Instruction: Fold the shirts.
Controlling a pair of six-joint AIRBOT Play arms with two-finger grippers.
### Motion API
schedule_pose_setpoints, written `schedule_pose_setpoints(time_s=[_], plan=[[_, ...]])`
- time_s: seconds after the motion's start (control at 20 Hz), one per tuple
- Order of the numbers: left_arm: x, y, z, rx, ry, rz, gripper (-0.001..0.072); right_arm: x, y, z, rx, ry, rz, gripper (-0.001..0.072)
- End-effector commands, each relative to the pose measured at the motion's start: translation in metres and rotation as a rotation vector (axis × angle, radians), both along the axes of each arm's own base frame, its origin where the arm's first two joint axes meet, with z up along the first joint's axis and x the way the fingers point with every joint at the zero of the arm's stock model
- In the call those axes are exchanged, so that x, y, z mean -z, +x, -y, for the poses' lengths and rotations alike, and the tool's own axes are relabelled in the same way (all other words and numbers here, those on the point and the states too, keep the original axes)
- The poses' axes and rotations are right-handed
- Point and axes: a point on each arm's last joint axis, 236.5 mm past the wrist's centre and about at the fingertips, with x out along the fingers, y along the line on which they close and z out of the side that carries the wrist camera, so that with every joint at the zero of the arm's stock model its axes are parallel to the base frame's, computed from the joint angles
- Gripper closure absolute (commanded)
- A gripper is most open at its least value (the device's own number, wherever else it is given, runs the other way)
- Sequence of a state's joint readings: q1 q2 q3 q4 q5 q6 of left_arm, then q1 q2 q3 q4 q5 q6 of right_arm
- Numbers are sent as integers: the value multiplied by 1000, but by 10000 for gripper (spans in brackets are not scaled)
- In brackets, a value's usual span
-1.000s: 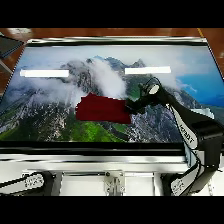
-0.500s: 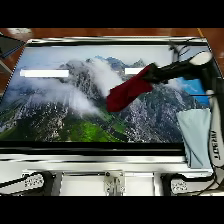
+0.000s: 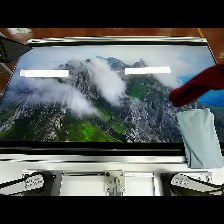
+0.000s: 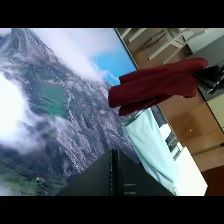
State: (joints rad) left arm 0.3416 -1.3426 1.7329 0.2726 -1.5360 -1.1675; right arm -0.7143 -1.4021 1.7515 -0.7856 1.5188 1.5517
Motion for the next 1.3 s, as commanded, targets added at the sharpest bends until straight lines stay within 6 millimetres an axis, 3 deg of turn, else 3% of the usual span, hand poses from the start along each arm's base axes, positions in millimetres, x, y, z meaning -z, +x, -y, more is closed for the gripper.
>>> schedule_pose_setpoints(time_s=[0.0,0.15,0.25,0.35,0.5,0.65,0.9,1.0,1.05,1.1,1.15,1.25], plan=[[-4,-9,5,29,-20,-18,672,22,-61,61,135,-40,-168,639],[-9,-11,7,38,-36,-10,672,59,-124,91,202,-121,-439,638],[-10,-12,8,38,-35,-8,673,71,-164,112,269,-160,-585,638],[-10,-12,7,38,-35,-8,673,75,-190,125,330,-171,-650,638],[-10,-12,7,38,-35,-8,673,96,-226,124,385,-128,-743,638],[-10,-12,7,38,-35,-7,672,135,-263,102,416,-63,-844,638],[-9,-12,7,37,-35,-8,672,216,-286,60,529,18,-879,629],[-10,-12,7,37,-35,-8,673,241,-288,54,578,21,-867,601],[-10,-12,7,37,-35,-8,673,249,-284,53,597,29,-845,512],[-9,-12,7,37,-35,-8,672,254,-279,48,598,54,-826,335],[-10,-12,7,37,-35,-8,672,254,-273,47,598,66,-801,237],[-9,-11,7,37,-35,-8,672,250,-262,43,589,96,-761,237]])
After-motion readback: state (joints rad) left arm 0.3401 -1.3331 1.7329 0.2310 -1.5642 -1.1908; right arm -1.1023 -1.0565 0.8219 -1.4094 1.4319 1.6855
